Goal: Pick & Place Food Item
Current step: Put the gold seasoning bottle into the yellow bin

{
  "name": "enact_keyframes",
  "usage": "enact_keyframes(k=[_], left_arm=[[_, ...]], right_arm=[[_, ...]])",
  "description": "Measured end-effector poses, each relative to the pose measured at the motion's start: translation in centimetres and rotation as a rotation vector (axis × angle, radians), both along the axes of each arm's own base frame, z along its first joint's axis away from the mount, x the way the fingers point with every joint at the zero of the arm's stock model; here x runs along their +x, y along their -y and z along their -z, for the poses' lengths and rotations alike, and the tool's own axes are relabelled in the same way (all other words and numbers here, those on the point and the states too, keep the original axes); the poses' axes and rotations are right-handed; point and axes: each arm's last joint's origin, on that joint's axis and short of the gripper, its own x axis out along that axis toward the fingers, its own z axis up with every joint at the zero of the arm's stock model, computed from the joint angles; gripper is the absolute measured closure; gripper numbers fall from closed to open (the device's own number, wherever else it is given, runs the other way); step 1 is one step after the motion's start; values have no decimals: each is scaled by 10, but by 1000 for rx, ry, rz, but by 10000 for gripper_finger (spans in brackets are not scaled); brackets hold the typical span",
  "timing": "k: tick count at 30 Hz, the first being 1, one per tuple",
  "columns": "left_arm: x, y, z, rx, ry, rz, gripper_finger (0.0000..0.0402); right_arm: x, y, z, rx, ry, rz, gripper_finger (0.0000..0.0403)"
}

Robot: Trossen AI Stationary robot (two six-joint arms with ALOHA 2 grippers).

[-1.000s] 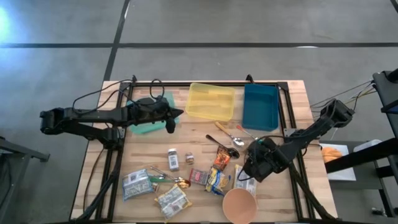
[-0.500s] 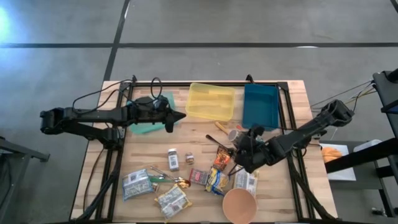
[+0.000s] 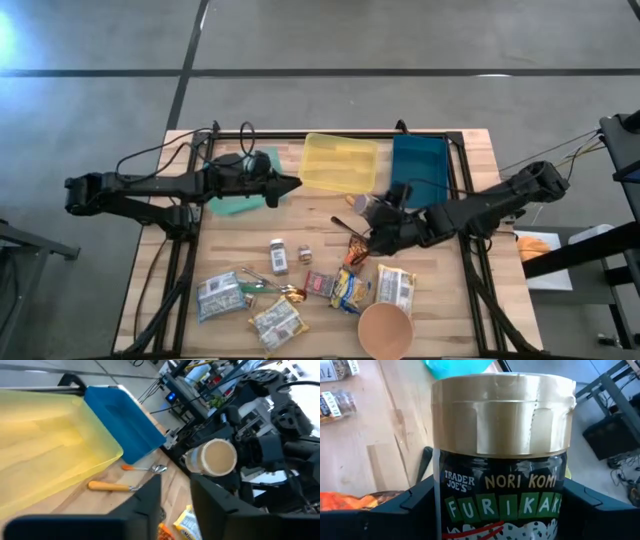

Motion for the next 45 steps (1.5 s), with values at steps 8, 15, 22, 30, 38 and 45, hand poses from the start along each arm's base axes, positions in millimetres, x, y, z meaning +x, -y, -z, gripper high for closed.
enact_keyframes(k=[8,15,22,30,38,45], left_arm=[[2,-1,1,-28,13,-65,141],[18,4,10,-118,57,-61,59],[40,8,22,-170,28,-45,36],[49,14,19,-174,20,-5,36],[49,18,21,-162,-3,-16,36],[49,17,21,-136,-8,-27,36]], right_arm=[[16,9,-5,-6,49,-101,133],[32,29,-7,-50,33,-117,133],[66,43,3,-66,-68,-143,133],[104,48,14,-122,-220,-123,133],[119,50,7,-166,-235,-96,133],[118,49,5,-156,-230,-87,133]])
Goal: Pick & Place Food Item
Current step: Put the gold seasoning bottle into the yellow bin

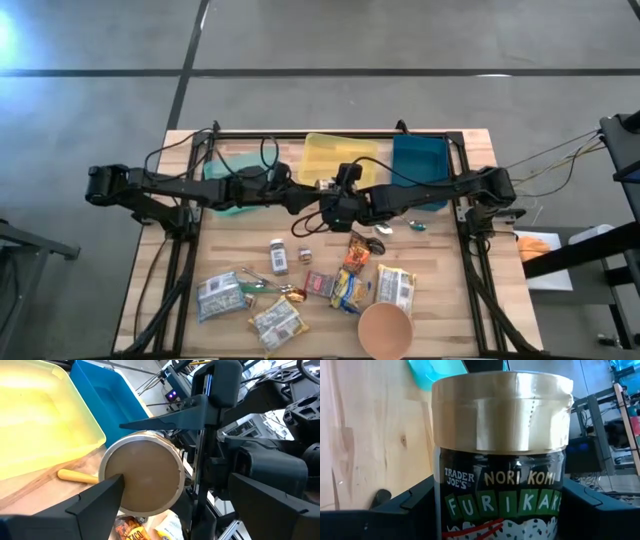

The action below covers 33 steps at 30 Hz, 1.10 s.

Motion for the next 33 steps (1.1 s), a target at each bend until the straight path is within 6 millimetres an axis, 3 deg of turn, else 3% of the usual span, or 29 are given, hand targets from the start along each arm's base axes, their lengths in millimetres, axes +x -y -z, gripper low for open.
enact_keyframes(k=[20,33], left_arm=[[-2,1,-2,-10,5,37,35],[-1,1,-4,-4,19,18,35]], right_arm=[[-9,-8,-10,21,23,7,133],[-2,-14,-19,74,96,-47,133]])
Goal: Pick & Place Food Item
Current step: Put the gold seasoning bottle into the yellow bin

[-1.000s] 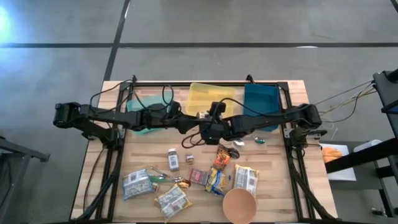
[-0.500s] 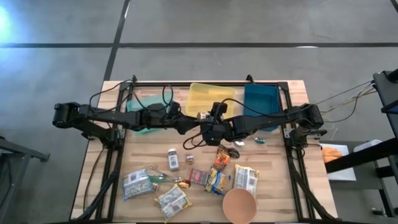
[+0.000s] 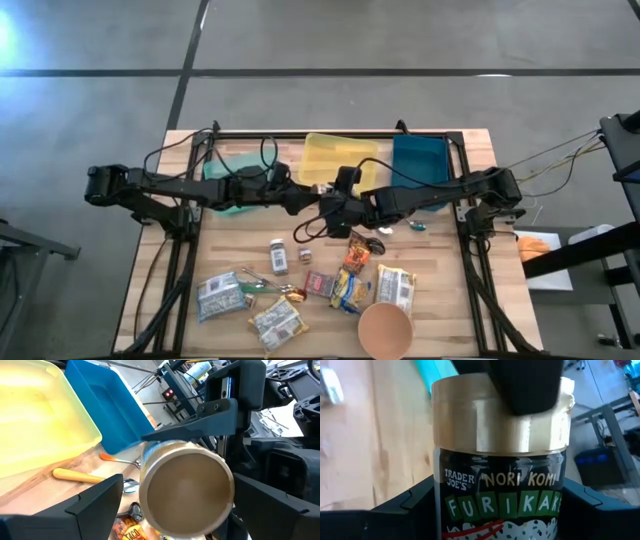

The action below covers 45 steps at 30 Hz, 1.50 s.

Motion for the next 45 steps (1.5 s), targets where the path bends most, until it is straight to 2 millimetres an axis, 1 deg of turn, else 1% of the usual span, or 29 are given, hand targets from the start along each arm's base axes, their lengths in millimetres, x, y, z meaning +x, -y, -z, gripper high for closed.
enact_keyframes(k=[20,24,31,33,43,45], left_arm=[[0,-1,2,49,-25,-23,40],[0,-1,3,51,-36,-28,58],[0,-1,3,55,-39,-12,121],[0,-1,3,56,-39,-5,133],[0,0,4,51,-45,10,133],[0,0,4,51,-47,13,133]], right_arm=[[3,1,0,-2,21,-10,133],[4,3,0,17,23,-19,133],[5,4,0,15,29,-27,133],[5,4,0,15,30,-27,133],[5,5,0,21,38,-17,132],[6,5,0,28,50,-11,104]])
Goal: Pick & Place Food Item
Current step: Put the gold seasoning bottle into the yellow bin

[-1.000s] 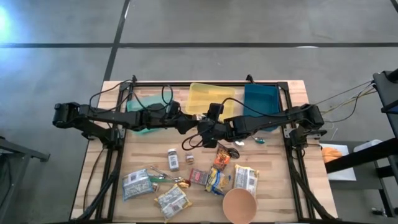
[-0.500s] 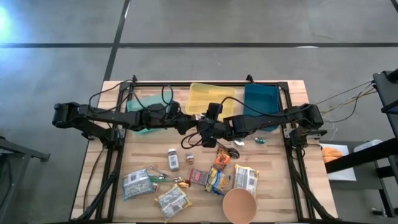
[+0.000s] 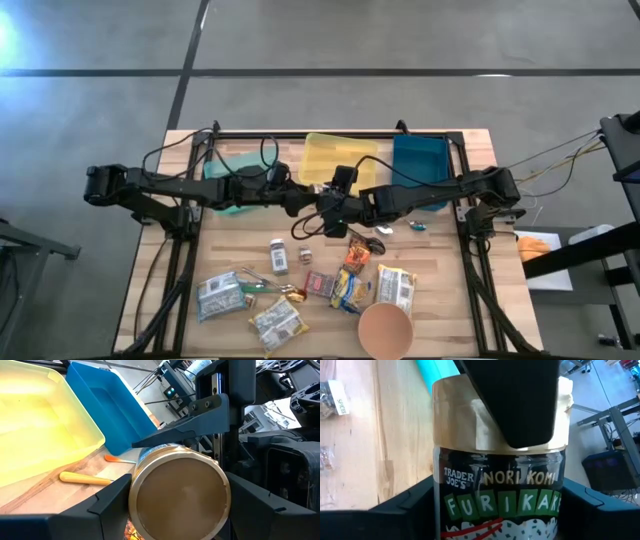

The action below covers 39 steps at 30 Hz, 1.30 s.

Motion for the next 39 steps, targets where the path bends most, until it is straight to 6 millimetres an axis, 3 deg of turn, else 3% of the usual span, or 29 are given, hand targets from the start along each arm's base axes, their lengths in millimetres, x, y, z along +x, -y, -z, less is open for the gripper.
enact_keyframes(k=[3,6,14,22,26,34,39], left_arm=[[-1,0,3,-1,-24,-2,133],[-1,0,5,9,-32,-2,133],[-2,-6,5,29,-45,-15,133],[-4,-23,2,33,-58,-17,133],[0,-30,-12,91,-140,-6,133],[-5,-51,-62,298,-401,-74,133],[-12,-68,-72,334,-461,-100,133]], right_arm=[[1,-1,-2,14,30,13,41],[1,-1,-3,15,36,22,14],[-5,0,-1,29,-1,57,36],[-29,2,-6,123,-32,209,51],[-42,-1,-14,154,-33,253,51],[-64,-15,-23,178,-42,319,51],[-73,-23,-19,194,-67,364,51]])
